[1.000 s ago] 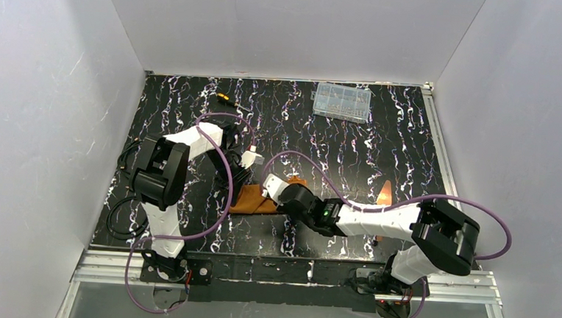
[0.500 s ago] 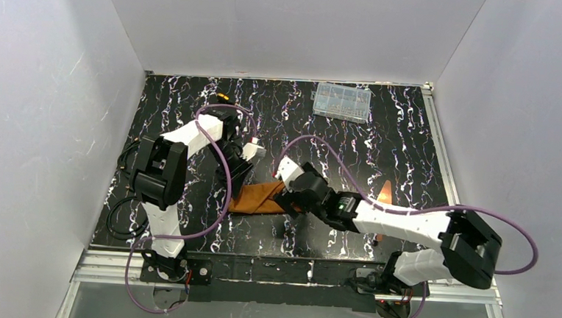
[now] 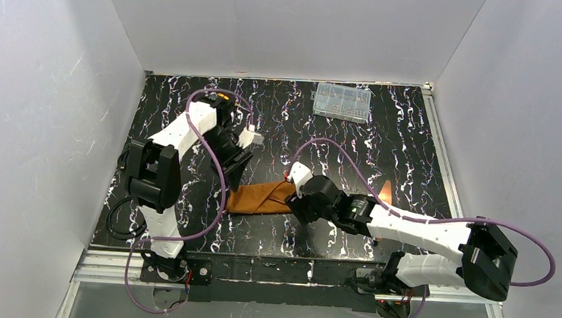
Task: Fold the napkin into a case and place the utensils inside
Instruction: Insert the fork into the folded napkin.
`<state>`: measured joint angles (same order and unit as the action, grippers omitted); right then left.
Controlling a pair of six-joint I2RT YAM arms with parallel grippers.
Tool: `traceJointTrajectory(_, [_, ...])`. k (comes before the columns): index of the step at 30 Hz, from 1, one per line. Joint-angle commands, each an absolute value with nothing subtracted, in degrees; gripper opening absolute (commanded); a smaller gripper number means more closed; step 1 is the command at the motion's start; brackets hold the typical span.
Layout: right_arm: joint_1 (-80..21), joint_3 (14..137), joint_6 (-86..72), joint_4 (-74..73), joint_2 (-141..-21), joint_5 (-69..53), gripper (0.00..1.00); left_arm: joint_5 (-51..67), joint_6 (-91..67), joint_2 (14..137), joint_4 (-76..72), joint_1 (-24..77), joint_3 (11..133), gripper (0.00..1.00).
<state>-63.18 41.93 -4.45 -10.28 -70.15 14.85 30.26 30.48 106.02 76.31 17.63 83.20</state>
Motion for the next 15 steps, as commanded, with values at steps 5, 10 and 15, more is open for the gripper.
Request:
traceJointTrajectory(5, [-62.31,36.21,-12.14,-9.11,-67.92,13.55,0.67,35.19,28.79,114.12,79.31,20.11,101.12,0.54])
traceJointTrajectory(10, [-61.27,35.9,-12.0,-6.18,-70.37,13.77,0.66,36.71,26.24,120.48,70.81,23.76,102.07,0.51])
traceJointTrajectory(15, [-59.93,34.2,-11.86,-2.88,-71.08,13.33,0.51,37.27,25.3,123.32,64.4,26.08,101.27,0.46])
